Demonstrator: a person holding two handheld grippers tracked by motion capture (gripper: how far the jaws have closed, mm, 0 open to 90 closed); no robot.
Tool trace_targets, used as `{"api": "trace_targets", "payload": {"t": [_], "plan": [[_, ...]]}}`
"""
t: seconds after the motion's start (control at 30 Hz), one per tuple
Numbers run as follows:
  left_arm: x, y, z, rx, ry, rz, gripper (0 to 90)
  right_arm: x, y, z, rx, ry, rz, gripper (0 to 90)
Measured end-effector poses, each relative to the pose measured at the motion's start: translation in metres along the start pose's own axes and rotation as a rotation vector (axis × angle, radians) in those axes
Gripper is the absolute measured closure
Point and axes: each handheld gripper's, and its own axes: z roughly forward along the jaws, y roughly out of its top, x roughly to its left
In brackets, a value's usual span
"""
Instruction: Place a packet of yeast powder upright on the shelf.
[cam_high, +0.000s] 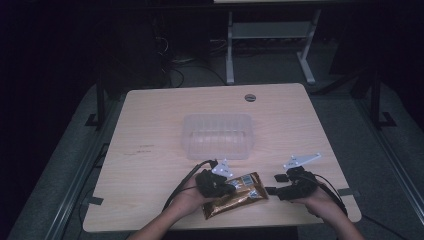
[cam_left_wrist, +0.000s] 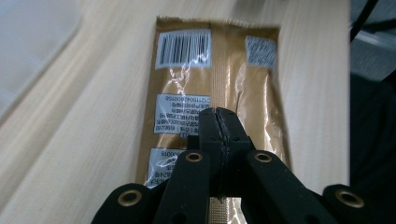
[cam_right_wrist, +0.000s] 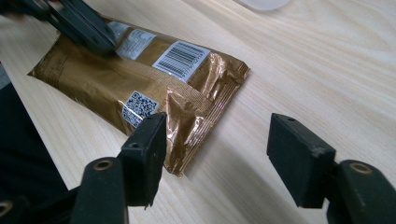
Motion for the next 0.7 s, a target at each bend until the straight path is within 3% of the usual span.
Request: {"api": "trace_targets", "payload": {"t": [0.3, 0.5, 0.6, 0.7], "plan": [[-0.003, 0.000, 0.008, 0.045, 0.009, 0.002, 89.8, 0.001, 0.001, 0.004, 0.001, 0.032, 0.019, 33.7], [-0.003, -0.001, 0.009, 0.049, 0.009, 0.005, 89.8, 0.000, 0.006, 0.016, 0.021, 0.092, 0.062, 31.7], [-0.004, -0.001, 0.009, 0.052, 0.012, 0.007, 89.8, -0.004, 0.009, 0.025, 0.040, 0.155, 0.092, 29.1], [-0.003, -0.001, 0.009, 0.053, 0.010, 0.009, 89.8, -0.005, 0.012, 0.032, 0.043, 0.187, 0.105, 28.0]]}}
